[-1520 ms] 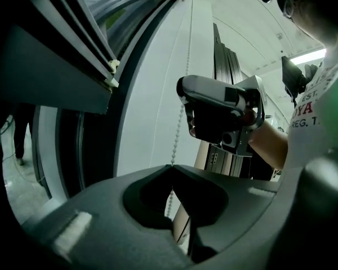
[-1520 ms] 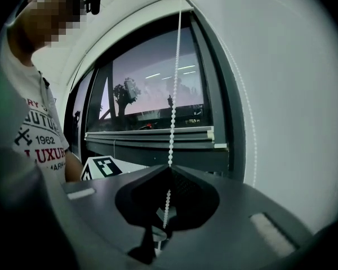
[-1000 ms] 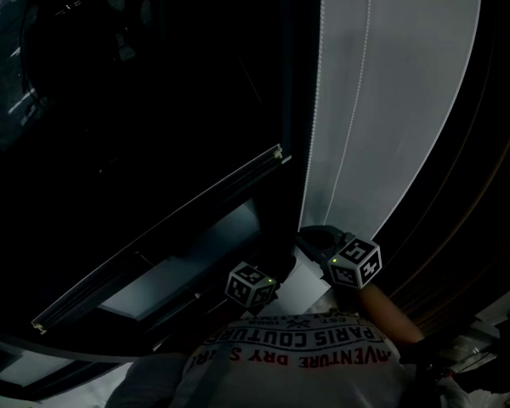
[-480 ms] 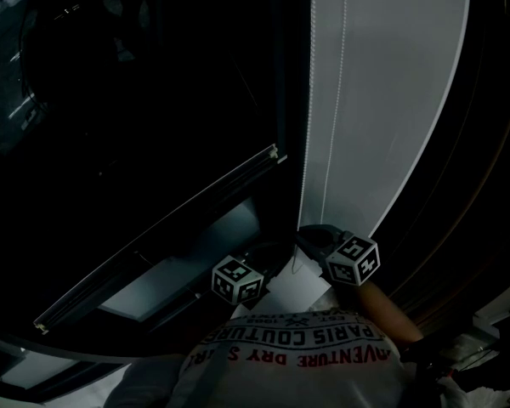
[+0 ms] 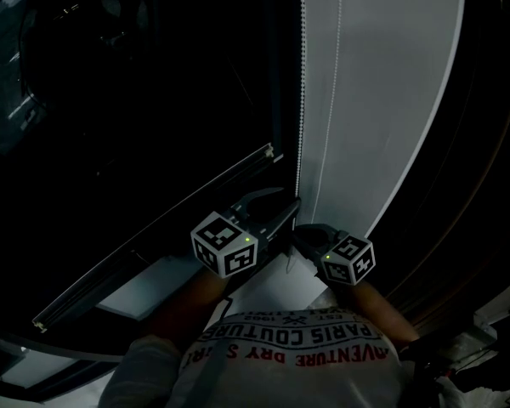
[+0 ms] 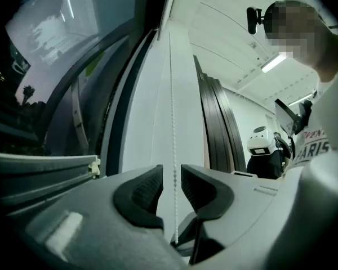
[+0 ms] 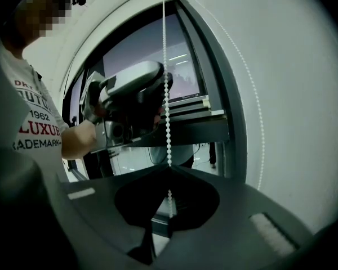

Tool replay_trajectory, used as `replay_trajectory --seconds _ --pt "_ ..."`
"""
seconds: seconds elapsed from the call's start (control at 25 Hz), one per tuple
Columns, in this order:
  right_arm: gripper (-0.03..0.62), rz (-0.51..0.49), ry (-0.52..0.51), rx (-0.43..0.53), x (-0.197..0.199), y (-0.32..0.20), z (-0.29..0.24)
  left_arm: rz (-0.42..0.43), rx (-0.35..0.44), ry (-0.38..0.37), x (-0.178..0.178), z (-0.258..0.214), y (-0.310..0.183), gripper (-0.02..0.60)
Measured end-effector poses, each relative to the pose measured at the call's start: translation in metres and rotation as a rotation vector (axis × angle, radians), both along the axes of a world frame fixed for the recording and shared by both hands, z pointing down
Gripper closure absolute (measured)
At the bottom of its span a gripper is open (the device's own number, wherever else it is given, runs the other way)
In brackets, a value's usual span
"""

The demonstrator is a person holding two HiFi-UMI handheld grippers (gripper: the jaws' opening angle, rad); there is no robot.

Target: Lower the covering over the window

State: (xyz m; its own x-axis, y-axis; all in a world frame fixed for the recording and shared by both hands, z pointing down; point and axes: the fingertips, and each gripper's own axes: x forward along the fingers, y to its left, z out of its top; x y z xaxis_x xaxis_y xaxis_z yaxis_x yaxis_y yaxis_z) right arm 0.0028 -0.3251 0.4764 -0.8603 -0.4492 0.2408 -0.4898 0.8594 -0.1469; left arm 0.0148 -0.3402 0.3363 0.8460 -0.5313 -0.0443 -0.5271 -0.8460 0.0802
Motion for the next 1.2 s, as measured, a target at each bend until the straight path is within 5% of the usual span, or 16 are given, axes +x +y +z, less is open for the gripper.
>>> replay_trajectory --seconds 0.24,0.32,0.96,1.2 --pt "0.588 -0.003 -0.01 -0.003 0.0 0.001 -0.002 -0.043 0.025 0.042 0.005 -0.032 -0.002 0.491" --pt "0.588 0.0 -0.012 -0.006 0.001 0.001 -0.002 -0.059 0.006 0.031 0.005 -0.033 -0.005 0.561" --pt "0.588 0.002 -0.067 -0.037 0.0 0.003 -0.001 -0.029 0.007 -0.005 0.004 -0.03 -0.002 0.563" --pt "0.588 0.01 -0.008 -0.105 -0.001 0.013 0.034 -0.02 -0.072 -0.053 0.006 0.005 0.002 0.563"
